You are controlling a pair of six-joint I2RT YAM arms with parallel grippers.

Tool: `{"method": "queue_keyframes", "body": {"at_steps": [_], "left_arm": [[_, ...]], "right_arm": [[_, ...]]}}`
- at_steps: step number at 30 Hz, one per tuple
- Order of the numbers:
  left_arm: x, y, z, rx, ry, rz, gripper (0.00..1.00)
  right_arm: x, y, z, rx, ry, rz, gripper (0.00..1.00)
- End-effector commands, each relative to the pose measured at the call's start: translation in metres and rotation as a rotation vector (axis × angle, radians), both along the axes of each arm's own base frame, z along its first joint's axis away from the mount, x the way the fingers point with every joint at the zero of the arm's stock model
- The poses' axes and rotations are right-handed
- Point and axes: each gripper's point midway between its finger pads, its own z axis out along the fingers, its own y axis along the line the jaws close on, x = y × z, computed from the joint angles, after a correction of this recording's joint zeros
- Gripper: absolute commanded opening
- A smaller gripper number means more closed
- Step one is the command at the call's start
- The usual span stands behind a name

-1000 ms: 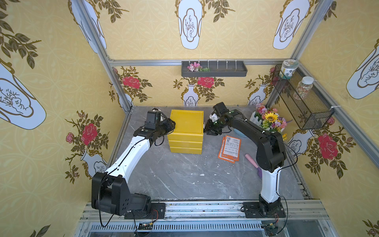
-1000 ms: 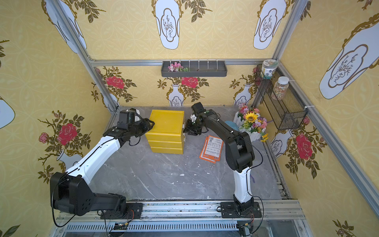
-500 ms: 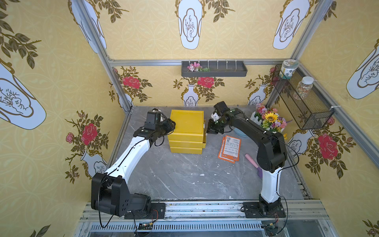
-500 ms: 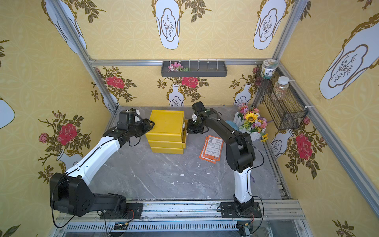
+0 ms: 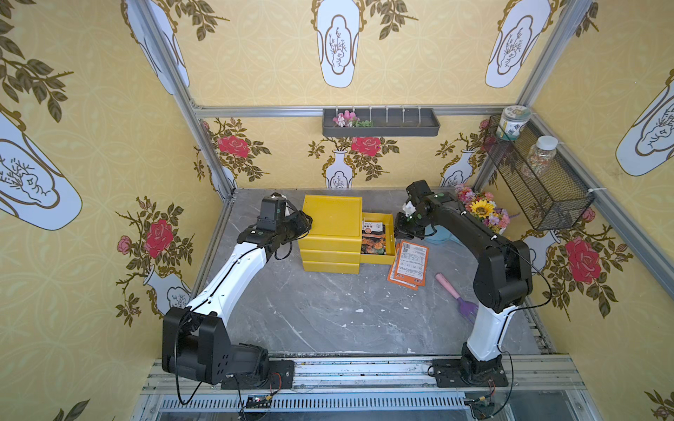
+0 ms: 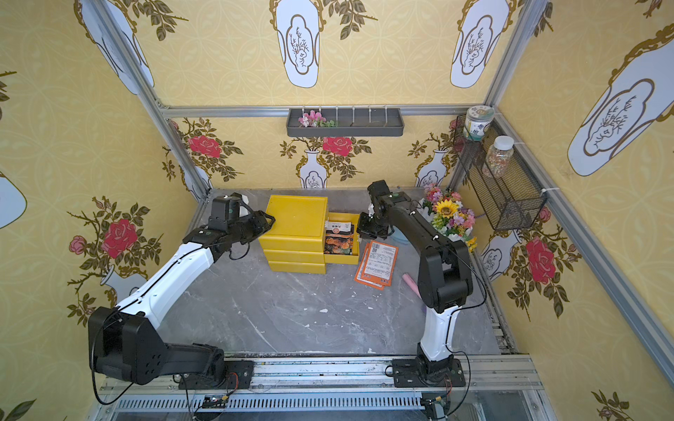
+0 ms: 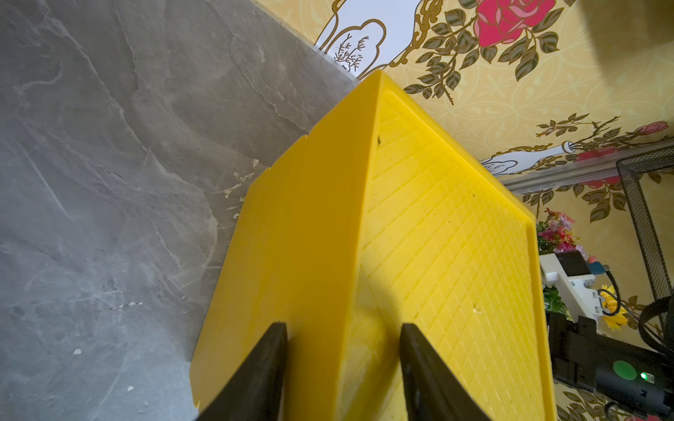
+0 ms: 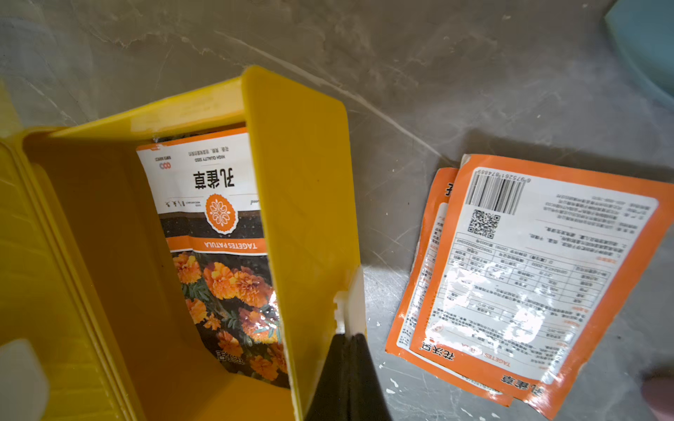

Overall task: Take the seed bags out of the drawer
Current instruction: Open the drawer in the storage box, then pick up the seed packet from the drawer.

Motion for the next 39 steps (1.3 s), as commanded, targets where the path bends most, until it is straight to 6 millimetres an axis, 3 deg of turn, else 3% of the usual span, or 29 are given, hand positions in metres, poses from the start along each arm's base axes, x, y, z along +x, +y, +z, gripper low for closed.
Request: {"method": "queue_keyframes", "body": {"at_steps": [1, 4, 10, 17, 19, 23, 27, 30, 39], "left_arm": [[-0.024, -0.001, -0.034, 0.017, 0.158, -0.028, 0.54], [-0.025, -0.001, -0.034, 0.017, 0.157, -0.029, 0.54], [-0.024, -0.001, -0.034, 0.015, 0.158, -0.028, 0.54], [-0.022, -0.002, -0.033, 0.013, 0.156, -0.030, 0.54], [-0.021, -0.002, -0.032, 0.012, 0.152, -0.028, 0.54], [-0.021, -0.002, -0.030, 0.011, 0.148, -0.026, 0.54], [-0.022, -0.002, -0.029, 0.009, 0.145, -0.026, 0.54], [-0.022, -0.002, -0.029, 0.005, 0.145, -0.025, 0.54], [-0.022, -0.002, -0.028, -0.004, 0.140, -0.022, 0.54]], "right_arm": [[0.006, 0.002, 0.003, 0.007, -0.024, -0.002, 0.03], [0.011, 0.002, 0.003, 0.004, -0.027, -0.004, 0.09], [0.017, -0.006, 0.006, -0.041, -0.034, -0.020, 0.32], [0.023, -0.009, 0.035, -0.081, -0.105, -0.013, 0.38], [0.022, 0.000, 0.044, -0.076, -0.121, 0.006, 0.37], [0.016, 0.028, 0.047, -0.063, -0.131, 0.060, 0.23], [0.011, 0.056, 0.030, -0.038, -0.092, 0.098, 0.14], [0.011, 0.070, 0.015, -0.014, -0.067, 0.099, 0.13], [0.016, 0.088, -0.024, 0.012, 0.007, 0.112, 0.10]]}}
